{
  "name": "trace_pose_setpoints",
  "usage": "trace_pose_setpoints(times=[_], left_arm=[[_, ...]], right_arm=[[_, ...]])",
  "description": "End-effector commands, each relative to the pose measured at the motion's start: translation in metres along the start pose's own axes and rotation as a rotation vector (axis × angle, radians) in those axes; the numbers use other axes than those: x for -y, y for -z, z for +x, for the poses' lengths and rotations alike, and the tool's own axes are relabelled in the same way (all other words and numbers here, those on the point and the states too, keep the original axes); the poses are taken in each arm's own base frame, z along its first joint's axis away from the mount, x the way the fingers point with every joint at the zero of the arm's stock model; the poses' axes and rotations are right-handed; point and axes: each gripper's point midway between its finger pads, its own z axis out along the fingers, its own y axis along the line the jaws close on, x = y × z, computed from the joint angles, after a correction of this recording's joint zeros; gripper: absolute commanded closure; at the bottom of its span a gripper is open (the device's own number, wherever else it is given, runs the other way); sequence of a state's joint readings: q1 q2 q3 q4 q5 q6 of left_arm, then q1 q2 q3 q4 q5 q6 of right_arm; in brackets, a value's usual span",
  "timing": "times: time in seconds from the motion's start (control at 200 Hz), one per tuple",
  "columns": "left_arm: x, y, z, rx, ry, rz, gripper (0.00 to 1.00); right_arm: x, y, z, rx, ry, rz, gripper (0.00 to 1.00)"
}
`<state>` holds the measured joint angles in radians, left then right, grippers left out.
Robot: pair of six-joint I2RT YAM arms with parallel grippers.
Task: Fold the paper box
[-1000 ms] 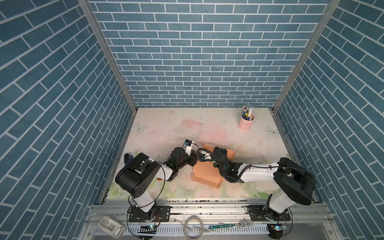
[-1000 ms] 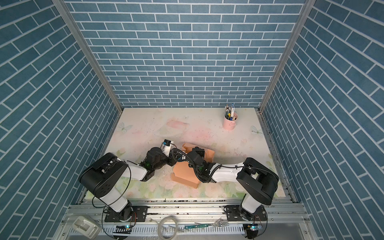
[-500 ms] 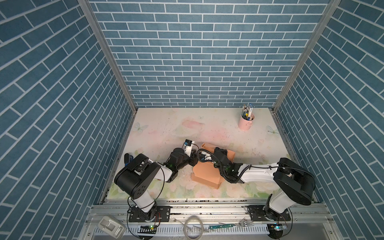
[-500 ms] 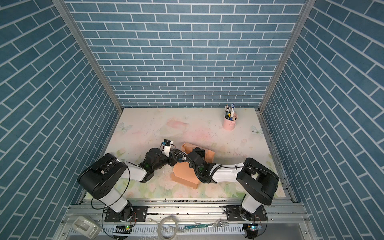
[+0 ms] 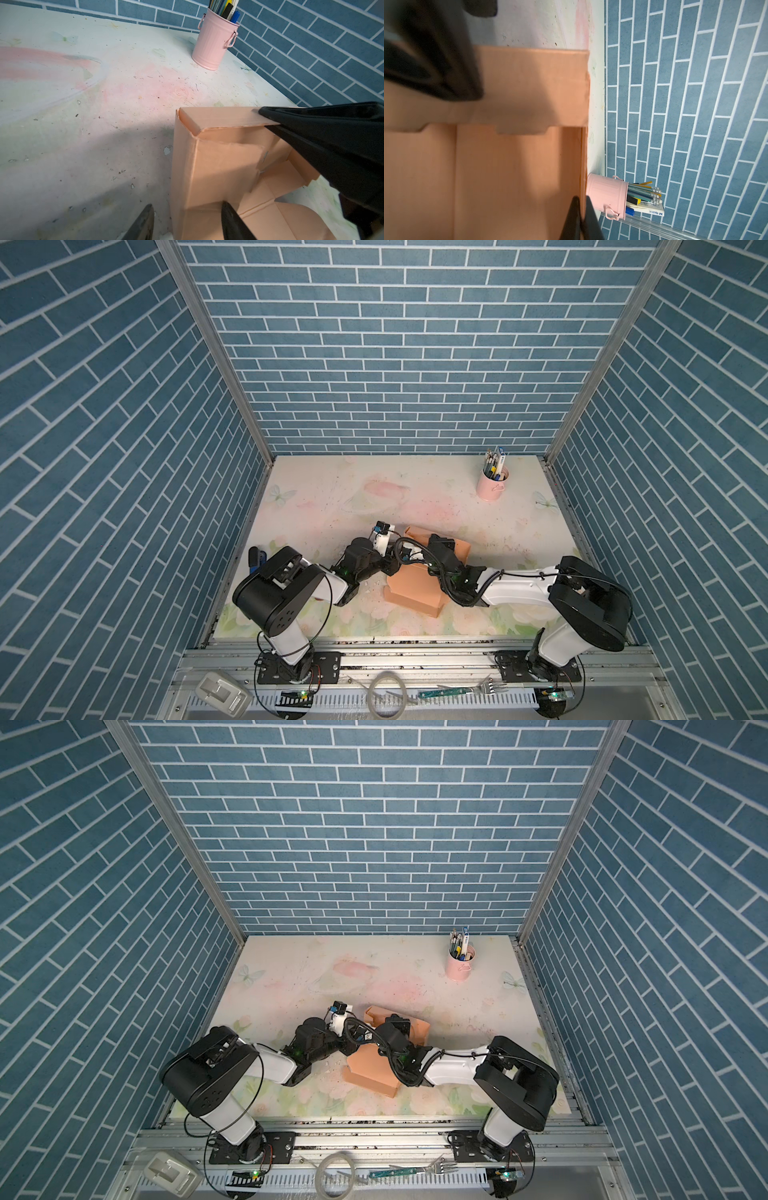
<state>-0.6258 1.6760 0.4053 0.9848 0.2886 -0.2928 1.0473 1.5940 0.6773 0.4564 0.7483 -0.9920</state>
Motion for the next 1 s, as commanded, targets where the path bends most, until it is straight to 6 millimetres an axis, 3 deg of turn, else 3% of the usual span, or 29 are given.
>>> trace_pose_setpoints(times=[0.0,0.39,0.625,0.995], left_arm=[[0.0,-0.006,-0.004,0.009,-0.023,-0.009,0.46],[-0.011,-0.017,-0.017,0.022,-0.05,-0.077,0.46],[-0.015,-0.025,-0.011,0.003,-0.05,-0.079,0.46],[-0.024,-0.018,-0.023,0.002,-0.093,-0.159,0.54]], right_arm=[[-0.003,0.003,0.002,0.002,0.009,-0.005,0.93],[-0.001,0.005,0.001,0.01,-0.001,-0.003,0.93],[0.001,0.006,0.0,0.016,-0.009,0.0,0.93],[0.007,0.007,-0.003,0.023,-0.021,0.013,0.93]])
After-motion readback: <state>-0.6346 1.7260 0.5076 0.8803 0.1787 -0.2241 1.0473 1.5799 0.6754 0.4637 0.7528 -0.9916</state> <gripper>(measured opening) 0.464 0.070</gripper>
